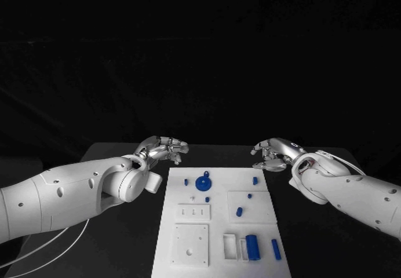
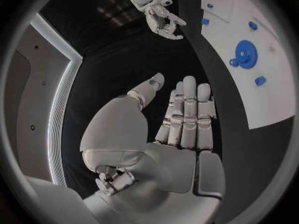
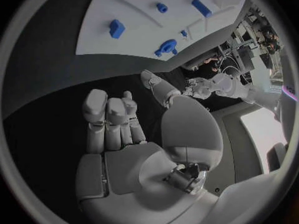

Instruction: Assemble the parts on the task board

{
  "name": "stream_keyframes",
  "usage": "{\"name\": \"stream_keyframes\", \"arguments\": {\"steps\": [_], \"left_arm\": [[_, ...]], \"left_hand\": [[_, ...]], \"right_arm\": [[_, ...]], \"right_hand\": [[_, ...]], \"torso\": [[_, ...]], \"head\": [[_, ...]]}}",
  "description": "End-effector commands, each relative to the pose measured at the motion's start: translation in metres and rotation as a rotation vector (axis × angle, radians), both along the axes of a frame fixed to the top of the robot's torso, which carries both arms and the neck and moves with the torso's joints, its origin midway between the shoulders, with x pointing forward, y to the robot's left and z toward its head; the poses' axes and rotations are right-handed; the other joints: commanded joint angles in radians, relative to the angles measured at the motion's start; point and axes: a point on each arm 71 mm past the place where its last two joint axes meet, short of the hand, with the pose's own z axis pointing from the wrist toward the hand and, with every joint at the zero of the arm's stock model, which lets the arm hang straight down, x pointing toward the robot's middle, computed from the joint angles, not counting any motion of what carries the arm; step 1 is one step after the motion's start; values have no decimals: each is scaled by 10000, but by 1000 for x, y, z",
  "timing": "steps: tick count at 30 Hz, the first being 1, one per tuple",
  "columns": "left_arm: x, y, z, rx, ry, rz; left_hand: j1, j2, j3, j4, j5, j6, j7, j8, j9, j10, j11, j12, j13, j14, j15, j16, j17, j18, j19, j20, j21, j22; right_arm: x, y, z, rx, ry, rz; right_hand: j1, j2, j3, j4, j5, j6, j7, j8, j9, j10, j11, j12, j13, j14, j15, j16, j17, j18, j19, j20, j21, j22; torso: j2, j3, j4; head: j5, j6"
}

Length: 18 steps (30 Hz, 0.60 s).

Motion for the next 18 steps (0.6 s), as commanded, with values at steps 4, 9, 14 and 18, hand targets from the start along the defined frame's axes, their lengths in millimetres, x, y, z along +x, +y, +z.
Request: {"name": "stream_keyframes", "arguments": {"steps": [4, 9, 14, 18], "left_arm": [[0, -1, -1, -168, -81, -124], [0, -1, -3, -189, -42, -149], [0, 1, -5, -182, 7, -129], [-1, 1, -7, -188, 33, -145]], "left_hand": [[-94, 50, 72, -3, -38, 43, 12, -2, 17, 90, 21, 12, 20, -43, -21, 56, -16, 247, 4, -87, 37, 147], [-95, 53, 72, -5, -38, 43, 12, -2, 19, 97, 19, 15, 21, -45, -23, 56, -17, 247, 2, -88, 37, 147], [-96, 57, 73, -7, -39, 43, 11, -3, 20, 98, 18, 15, 21, -46, -24, 56, -19, 246, 1, -88, 38, 146], [-99, 58, 72, -9, -40, 43, 11, -4, 21, 98, 18, 14, 21, -48, -25, 56, -20, 245, -1, -89, 38, 146]], "right_arm": [[1, -11, -8, 304, 735, 433], [3, -22, -24, 56, 1004, 170], [1, -24, -41, 8, 1248, 44], [0, -24, -53, -16, 1412, -34]], "right_hand": [[396, 110, -191, -62, 579, 72, 181, -6, -3, -168, -1, -27, 13, -107, 50, -71, 34, 1236, -191, 21, -58, 177], [413, 105, -238, -55, 696, 78, 186, -5, -3, -175, 3, -20, 14, -105, 53, -70, 42, 1236, -195, 37, -48, 179], [416, 112, -278, -54, 689, 79, 186, -6, -4, -176, 4, -14, 15, -102, 54, -68, 47, 1236, -195, 45, -41, 180], [417, 119, -301, -54, 672, 76, 186, -8, -6, -179, 4, -13, 15, -102, 54, -68, 49, 1236, -197, 50, -39, 179]], "torso": [[-93, 171, -132], [-132, 211, -151], [-107, 193, -138], [-106, 174, -142]], "head": [[-139, 30], [-238, -30], [-310, -75], [-338, -116]]}}
